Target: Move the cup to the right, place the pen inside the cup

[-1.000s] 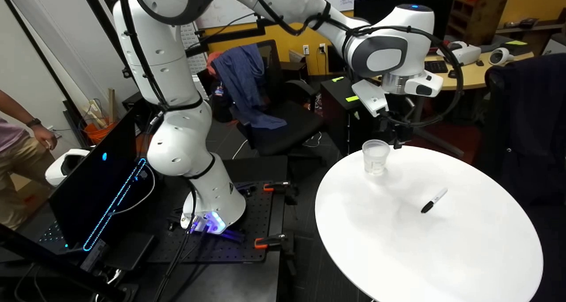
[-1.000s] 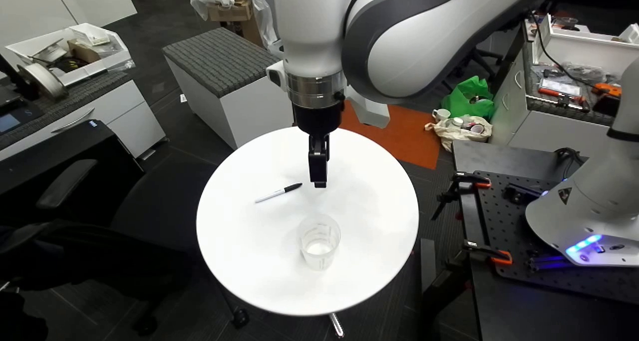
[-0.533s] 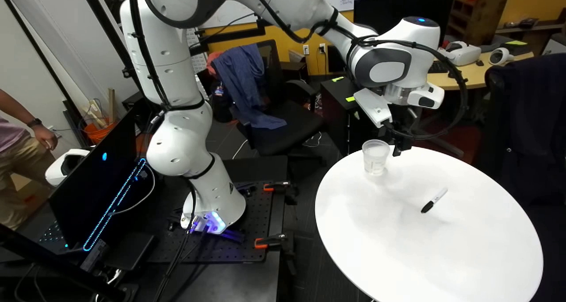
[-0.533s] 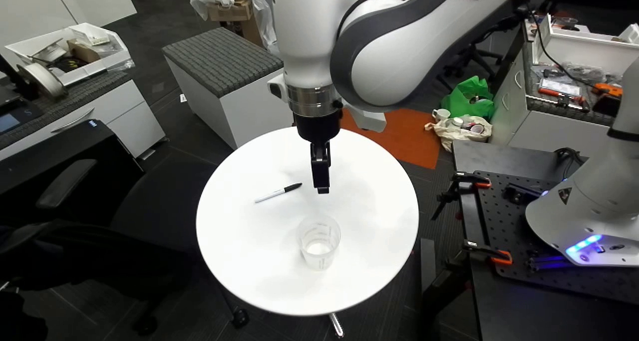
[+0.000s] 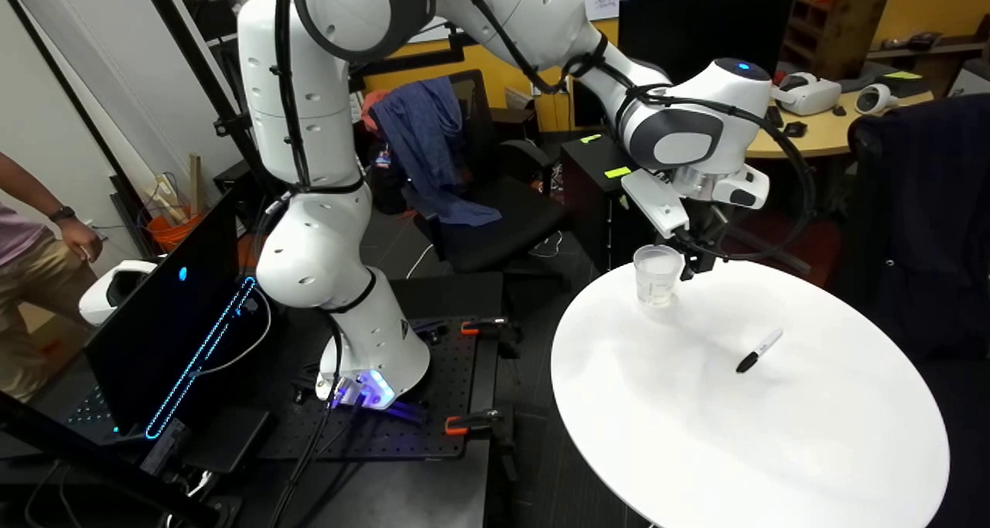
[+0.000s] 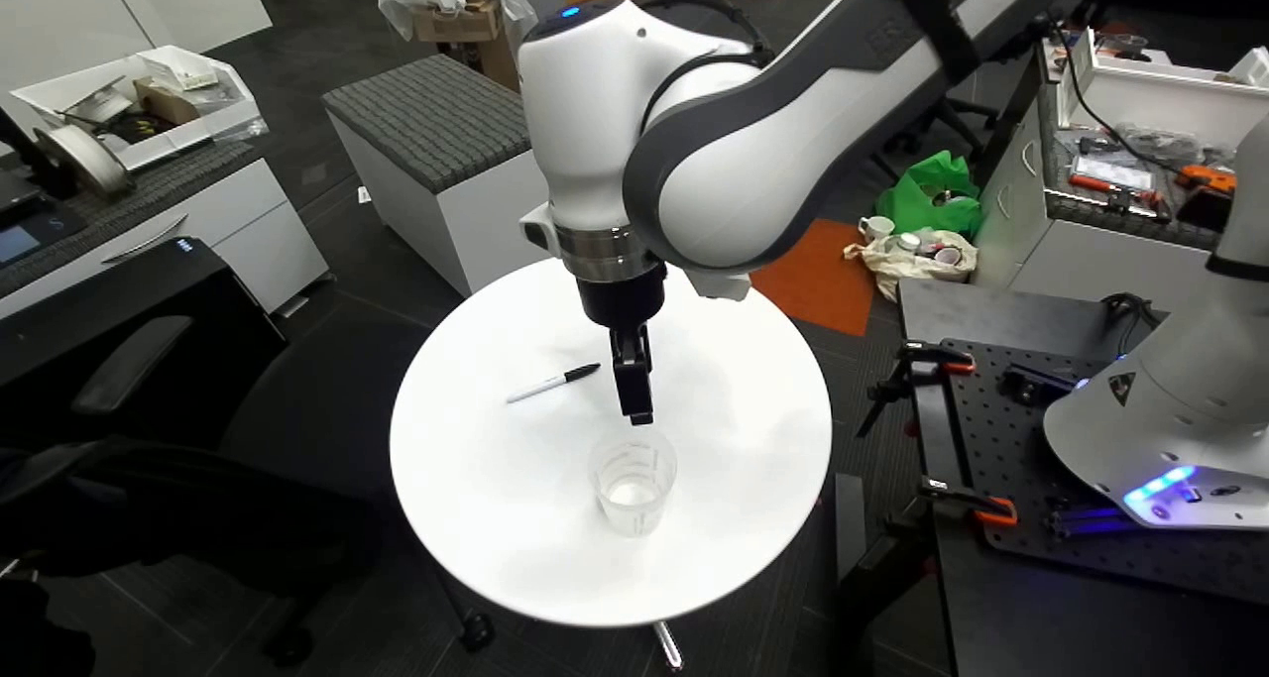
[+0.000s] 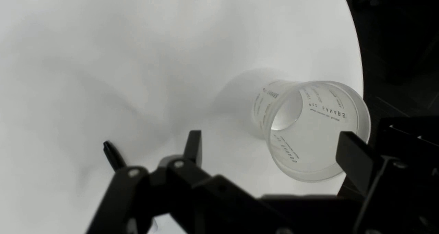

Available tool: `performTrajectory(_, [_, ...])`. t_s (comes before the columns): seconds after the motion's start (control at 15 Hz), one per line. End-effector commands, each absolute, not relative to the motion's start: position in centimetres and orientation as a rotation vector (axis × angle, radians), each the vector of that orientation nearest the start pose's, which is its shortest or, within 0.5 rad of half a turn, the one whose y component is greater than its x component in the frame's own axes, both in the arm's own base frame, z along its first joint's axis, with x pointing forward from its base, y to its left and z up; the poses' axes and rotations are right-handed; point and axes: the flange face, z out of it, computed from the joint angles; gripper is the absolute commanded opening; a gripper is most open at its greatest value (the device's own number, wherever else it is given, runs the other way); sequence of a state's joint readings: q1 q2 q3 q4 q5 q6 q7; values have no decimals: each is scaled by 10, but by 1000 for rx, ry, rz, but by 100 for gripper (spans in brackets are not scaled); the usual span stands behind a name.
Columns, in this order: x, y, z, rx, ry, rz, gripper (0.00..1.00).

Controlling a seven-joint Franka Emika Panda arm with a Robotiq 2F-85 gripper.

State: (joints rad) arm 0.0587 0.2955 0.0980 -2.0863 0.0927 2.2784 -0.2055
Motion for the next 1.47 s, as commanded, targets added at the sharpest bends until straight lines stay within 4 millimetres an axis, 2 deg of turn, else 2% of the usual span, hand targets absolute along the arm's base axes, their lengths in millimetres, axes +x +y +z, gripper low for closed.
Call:
performTrajectory(0.0, [580, 98, 267, -2972, -483, 134, 100])
performTrajectory(0.53, [604, 122, 238, -2975, -499, 180, 100])
performTrajectory(1.07, [609, 120, 215, -2996, -488, 233, 100])
performTrajectory(1.13, [610, 119, 214, -2999, -488, 238, 95])
performTrajectory(1.2, [610, 119, 213, -3000, -489, 243, 73])
performTrajectory(1.33, [611, 119, 211, -3005, -492, 247, 69])
performTrajectory(1.4, [611, 119, 210, -3008, -496, 248, 61])
